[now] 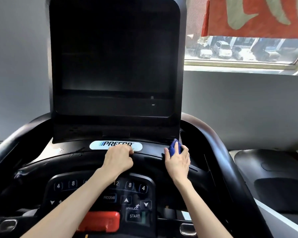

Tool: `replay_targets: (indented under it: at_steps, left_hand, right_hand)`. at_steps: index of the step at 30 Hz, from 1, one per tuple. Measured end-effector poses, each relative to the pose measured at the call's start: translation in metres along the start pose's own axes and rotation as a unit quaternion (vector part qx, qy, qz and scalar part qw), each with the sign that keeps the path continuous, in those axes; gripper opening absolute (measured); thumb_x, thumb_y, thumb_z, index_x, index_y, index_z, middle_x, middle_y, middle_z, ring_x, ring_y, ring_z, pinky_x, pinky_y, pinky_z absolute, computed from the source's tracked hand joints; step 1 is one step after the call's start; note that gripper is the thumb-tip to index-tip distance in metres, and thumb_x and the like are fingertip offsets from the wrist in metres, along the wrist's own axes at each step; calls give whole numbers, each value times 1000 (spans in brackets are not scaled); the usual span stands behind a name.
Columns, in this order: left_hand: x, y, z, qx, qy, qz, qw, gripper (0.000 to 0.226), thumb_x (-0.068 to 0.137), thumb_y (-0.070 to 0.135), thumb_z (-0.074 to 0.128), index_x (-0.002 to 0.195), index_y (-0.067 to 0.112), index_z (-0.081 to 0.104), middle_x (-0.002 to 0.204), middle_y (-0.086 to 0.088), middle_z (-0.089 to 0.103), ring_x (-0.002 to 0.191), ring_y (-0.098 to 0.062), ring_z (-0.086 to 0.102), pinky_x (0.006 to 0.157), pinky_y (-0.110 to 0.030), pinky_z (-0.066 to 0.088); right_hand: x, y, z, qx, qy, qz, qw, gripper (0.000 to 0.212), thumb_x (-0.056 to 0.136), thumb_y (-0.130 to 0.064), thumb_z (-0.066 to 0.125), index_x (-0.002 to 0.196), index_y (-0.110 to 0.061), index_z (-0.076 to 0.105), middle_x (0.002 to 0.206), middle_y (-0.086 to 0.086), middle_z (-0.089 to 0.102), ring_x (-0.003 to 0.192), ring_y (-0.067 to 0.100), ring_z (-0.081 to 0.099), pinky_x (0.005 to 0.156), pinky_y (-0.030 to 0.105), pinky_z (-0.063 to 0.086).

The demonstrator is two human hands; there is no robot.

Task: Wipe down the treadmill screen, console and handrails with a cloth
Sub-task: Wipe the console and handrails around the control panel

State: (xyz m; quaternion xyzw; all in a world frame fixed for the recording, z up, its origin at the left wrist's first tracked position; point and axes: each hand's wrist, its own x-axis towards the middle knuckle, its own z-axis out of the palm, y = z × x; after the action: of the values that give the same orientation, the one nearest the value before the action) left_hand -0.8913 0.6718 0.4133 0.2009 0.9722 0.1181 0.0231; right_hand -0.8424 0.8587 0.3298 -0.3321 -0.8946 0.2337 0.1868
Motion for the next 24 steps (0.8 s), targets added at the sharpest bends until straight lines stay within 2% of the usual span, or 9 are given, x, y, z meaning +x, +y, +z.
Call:
replay_targets:
  at_steps: [2,4,7,9,12,15,17,21,24]
  left_hand:
    - [3,-3,-1,-9,-17,1,1000,40,79,9,51,111,26,67,117,3,65,113,-20,56,92,-27,43]
    - [8,-10,-5,-17,-39,16,999,41,79,9,49,110,28,69,118,6,65,115,-18,55,94,-28,45]
    - [20,-25,-15,-12,-62,70,996,39,82,9,47,106,28,72,116,9,68,114,-16,58,99,-28,43]
    - [26,-37,-20,3,-38,69,997,37,85,12,46,107,27,71,115,7,68,111,-17,59,98,-29,44]
    - [29,-57,-24,18,14,5,1000,40,88,14,44,121,27,63,119,2,66,113,-22,58,95,-33,47]
    - [27,-76,-26,92,-15,-43,995,38,89,10,43,124,15,56,120,-6,63,112,-25,57,98,-33,40]
    - [26,-89,-24,123,-30,-59,990,36,88,9,43,121,14,56,120,-5,62,110,-23,58,101,-32,36]
    - [31,-101,-21,158,-59,-40,985,38,85,13,45,123,17,53,125,0,58,112,-20,57,100,-30,37]
    - [39,-101,-28,133,-86,-66,985,31,84,15,48,114,19,58,110,-3,61,103,-22,59,83,-28,45]
  right_hand:
    - [-4,-15,4,-10,24,19,999,71,86,-52,42,133,1,46,129,24,48,122,40,44,107,50,30]
    - [-10,-35,9,10,-19,-17,1000,78,85,-53,41,137,5,38,141,27,39,134,41,32,114,47,16]
    - [-21,-48,14,3,-109,-185,977,74,85,-45,32,146,-4,26,153,13,23,144,29,12,115,34,-3]
    - [-16,-43,20,-7,-93,-201,975,65,88,-37,39,142,-1,32,149,16,32,141,32,23,116,40,9]
    - [2,-42,24,22,27,-42,999,53,91,-26,49,131,9,44,137,28,44,128,40,42,107,52,28]
    - [18,-61,20,65,4,109,992,52,98,-27,42,138,6,34,151,23,23,138,34,25,111,46,13]
    - [19,-89,22,123,29,164,978,53,97,-30,44,136,5,39,147,24,23,132,39,28,109,43,14]
    - [13,-147,47,152,34,134,979,45,91,-31,56,114,8,56,121,26,42,105,43,41,99,43,29]
    - [-9,-167,66,44,-13,-26,999,48,73,-30,75,103,7,63,106,24,58,93,43,58,88,51,46]
